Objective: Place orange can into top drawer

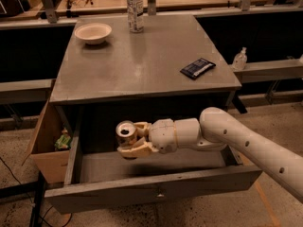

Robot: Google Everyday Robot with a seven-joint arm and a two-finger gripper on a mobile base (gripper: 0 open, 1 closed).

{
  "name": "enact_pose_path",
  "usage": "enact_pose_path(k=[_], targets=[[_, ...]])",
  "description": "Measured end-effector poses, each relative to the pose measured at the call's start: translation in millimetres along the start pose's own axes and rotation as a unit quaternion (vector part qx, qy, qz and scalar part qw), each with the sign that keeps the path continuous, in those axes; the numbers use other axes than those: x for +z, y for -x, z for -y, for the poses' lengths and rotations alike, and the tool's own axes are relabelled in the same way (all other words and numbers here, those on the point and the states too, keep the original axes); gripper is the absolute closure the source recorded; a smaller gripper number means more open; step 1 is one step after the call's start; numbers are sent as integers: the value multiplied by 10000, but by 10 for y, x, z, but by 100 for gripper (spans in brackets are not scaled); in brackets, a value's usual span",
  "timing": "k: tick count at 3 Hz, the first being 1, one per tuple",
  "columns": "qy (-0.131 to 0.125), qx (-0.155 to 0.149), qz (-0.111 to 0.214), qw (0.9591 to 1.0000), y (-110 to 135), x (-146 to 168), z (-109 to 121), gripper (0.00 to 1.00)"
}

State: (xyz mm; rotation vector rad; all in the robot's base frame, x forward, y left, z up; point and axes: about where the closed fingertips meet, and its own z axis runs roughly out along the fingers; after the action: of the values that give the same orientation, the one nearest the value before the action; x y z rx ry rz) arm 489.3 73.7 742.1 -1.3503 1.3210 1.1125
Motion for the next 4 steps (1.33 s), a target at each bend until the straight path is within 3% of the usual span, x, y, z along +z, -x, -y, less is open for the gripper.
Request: enact_pose_path(k=[3,4], targets=[[456,-363,-23,9983,-231,180,161,100],[468,-268,24,9985,-446,330,148,97]])
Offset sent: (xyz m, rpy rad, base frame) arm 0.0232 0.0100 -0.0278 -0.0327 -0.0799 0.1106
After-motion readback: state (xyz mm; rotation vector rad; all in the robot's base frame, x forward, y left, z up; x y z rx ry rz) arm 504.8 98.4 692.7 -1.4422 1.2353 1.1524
